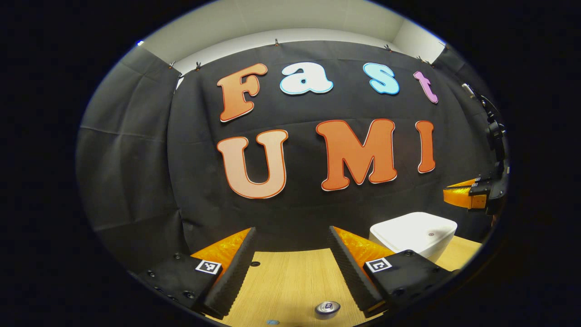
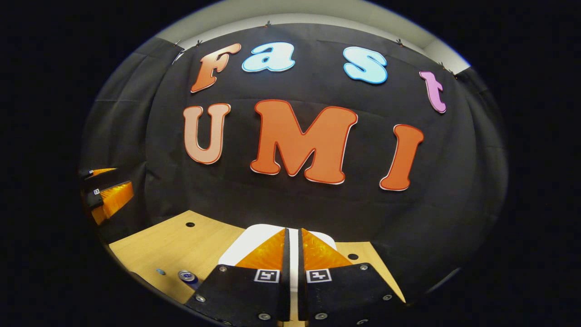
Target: Press the lid of the desktop garbage bin to open it, pick up the crumpled paper on the desktop and throw it into the bin, then pick up the pop can on the desktop and drop it into the bin, and finally close the garbage bin lid.
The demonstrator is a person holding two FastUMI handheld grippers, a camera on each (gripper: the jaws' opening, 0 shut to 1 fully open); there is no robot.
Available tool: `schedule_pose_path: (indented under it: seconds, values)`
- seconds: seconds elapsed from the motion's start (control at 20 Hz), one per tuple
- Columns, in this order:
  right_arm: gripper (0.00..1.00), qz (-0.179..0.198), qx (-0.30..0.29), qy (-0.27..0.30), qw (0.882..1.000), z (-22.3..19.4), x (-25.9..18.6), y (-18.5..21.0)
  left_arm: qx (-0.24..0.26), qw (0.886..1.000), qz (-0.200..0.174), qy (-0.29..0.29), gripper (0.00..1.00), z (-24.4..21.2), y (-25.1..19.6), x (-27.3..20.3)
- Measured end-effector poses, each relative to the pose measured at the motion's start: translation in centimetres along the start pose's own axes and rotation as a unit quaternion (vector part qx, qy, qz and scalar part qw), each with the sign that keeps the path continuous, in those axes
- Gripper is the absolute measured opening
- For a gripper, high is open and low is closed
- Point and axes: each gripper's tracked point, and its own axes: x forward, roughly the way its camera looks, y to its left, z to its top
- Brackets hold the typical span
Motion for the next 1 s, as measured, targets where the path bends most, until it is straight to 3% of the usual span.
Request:
schedule_pose_path:
  seconds: [0.15,0.6,0.75,1.0]
  values:
    - [0.06,0.006,0.014,0.051,0.999,-2.7,0.7,0.2,0.004,1.000,0.008,0.006,1.00,-0.2,0.1,-0.1]
    - [0.06,0.036,0.008,0.121,0.992,-7.9,1.6,1.4,0.002,0.999,0.028,0.028,0.99,-2.1,1.5,-1.5]
    - [0.06,0.046,-0.011,0.138,0.989,-8.3,1.8,1.4,0.003,0.999,0.034,0.034,1.00,-2.6,1.8,-1.6]
    - [0.06,0.058,0.015,0.149,0.987,-8.5,2.2,1.9,-0.004,0.998,0.044,0.048,0.99,-3.7,2.0,-2.0]
